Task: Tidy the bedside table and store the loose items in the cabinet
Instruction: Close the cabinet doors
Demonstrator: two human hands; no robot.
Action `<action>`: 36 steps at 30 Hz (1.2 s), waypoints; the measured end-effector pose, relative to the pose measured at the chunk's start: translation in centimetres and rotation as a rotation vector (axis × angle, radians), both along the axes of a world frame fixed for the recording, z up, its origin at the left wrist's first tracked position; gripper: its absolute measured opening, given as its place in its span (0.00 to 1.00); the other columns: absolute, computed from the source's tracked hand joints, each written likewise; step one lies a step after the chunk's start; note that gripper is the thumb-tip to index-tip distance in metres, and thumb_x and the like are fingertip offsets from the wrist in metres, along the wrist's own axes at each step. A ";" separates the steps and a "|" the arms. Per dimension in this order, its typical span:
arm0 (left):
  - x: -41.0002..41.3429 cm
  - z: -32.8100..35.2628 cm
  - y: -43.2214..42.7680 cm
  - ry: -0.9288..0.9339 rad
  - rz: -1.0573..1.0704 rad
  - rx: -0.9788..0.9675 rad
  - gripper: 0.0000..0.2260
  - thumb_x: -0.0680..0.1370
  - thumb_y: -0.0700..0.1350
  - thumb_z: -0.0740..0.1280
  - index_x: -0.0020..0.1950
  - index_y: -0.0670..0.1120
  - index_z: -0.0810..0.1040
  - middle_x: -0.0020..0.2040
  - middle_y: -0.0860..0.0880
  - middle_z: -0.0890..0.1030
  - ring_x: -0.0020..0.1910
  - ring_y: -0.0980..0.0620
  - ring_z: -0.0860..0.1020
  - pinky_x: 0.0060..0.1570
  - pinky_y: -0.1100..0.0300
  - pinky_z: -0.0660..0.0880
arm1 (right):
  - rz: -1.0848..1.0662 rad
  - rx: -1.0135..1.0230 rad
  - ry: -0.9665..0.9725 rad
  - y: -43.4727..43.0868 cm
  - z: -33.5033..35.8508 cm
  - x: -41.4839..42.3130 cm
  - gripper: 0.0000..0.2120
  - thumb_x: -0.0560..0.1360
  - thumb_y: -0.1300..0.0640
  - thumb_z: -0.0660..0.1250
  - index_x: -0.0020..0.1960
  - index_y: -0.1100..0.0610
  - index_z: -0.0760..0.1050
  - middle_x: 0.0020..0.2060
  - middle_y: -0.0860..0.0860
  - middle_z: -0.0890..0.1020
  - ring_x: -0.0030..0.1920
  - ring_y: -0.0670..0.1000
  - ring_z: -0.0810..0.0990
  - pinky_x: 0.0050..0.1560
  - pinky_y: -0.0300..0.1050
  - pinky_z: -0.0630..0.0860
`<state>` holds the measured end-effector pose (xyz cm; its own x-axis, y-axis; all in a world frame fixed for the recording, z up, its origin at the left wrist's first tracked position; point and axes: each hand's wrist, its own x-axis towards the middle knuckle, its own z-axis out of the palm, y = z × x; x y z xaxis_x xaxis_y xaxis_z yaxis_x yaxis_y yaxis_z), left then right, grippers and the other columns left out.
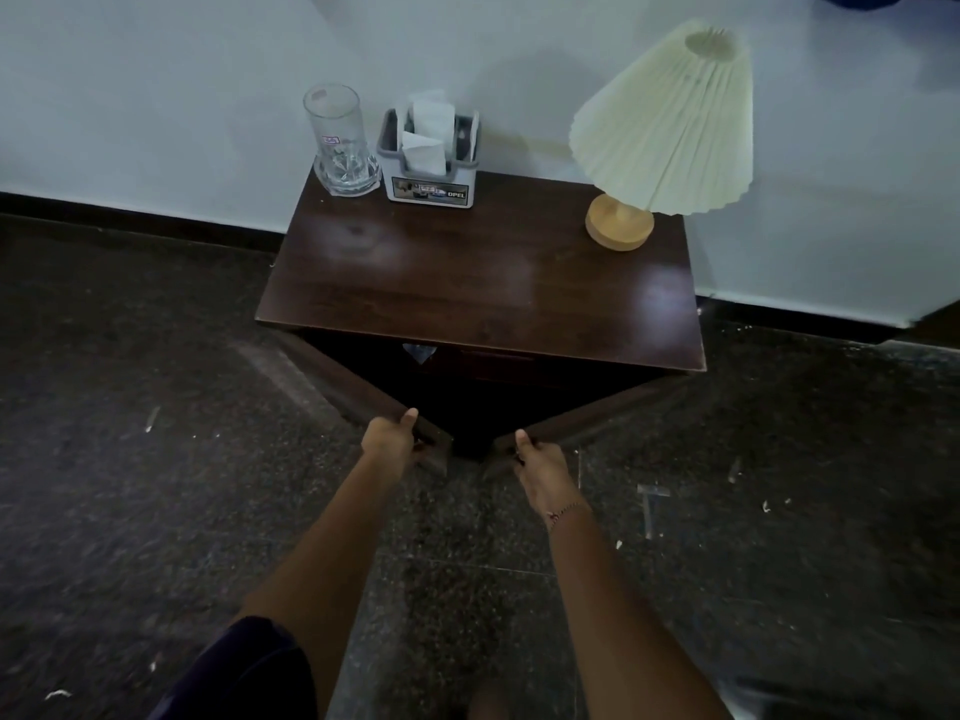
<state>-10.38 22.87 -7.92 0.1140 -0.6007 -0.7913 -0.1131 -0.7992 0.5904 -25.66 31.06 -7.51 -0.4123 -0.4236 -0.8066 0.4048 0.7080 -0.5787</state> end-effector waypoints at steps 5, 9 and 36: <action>-2.5 -0.8 -2.1 -0.051 -0.021 0.007 0.14 0.80 0.44 0.60 0.57 0.34 0.72 0.50 0.36 0.76 0.49 0.37 0.79 0.52 0.41 0.78 | -0.030 0.031 -0.055 -3.5 -0.9 0.2 0.15 0.80 0.55 0.56 0.57 0.66 0.70 0.59 0.65 0.76 0.64 0.64 0.72 0.66 0.59 0.69; -4.1 -1.0 -3.9 -0.067 -0.011 0.003 0.11 0.80 0.45 0.60 0.51 0.36 0.73 0.43 0.39 0.76 0.49 0.36 0.79 0.52 0.40 0.78 | -0.043 0.054 -0.061 -6.6 -1.5 -0.1 0.16 0.80 0.53 0.55 0.55 0.66 0.69 0.44 0.57 0.77 0.60 0.61 0.75 0.64 0.57 0.72; -5.0 3.6 -6.2 0.316 -0.153 0.033 0.13 0.82 0.36 0.51 0.57 0.44 0.74 0.44 0.51 0.78 0.42 0.54 0.75 0.41 0.62 0.74 | -0.216 -0.184 -0.214 -8.2 2.9 0.6 0.19 0.78 0.72 0.52 0.68 0.67 0.66 0.54 0.53 0.78 0.53 0.54 0.77 0.52 0.39 0.76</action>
